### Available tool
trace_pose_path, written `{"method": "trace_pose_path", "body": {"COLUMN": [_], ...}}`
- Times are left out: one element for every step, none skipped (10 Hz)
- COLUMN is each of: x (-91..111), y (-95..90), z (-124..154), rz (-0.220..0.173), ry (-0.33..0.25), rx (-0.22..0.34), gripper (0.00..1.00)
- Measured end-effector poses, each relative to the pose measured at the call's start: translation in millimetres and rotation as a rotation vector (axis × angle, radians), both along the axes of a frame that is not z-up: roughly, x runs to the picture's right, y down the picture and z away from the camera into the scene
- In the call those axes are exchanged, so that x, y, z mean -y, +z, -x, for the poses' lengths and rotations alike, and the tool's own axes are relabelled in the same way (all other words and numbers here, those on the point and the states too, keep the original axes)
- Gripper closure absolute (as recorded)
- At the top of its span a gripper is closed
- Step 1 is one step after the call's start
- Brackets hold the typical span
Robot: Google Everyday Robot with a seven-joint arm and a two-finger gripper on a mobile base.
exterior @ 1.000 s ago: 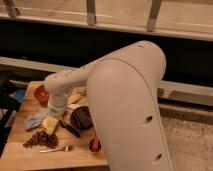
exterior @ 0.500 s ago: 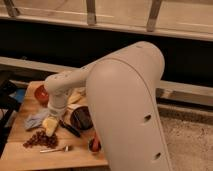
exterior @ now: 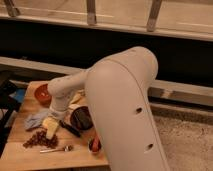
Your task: Place grapes in table surface
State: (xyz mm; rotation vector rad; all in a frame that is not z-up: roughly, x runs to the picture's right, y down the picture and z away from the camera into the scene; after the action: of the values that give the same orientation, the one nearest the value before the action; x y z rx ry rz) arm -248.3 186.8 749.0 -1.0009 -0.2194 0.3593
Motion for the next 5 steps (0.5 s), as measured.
{"method": "trace_pose_path", "body": {"x": [-4.9,-10.4,-12.2,-13.6,-13.7], "y": [1.0,0.2,-1.1,-5.0,-9.3], "z": [2.0,5.6,6.5,5.4,4.8], "rz": [0.013,0.023,0.024,0.022,0.017], "ry": [0.001,0.000,0.001,0.002,0.004], "rx": [0.004,0.011,0.013,0.011,0.008], "gripper": [0.20,0.20,0.20,0.20,0.20]}}
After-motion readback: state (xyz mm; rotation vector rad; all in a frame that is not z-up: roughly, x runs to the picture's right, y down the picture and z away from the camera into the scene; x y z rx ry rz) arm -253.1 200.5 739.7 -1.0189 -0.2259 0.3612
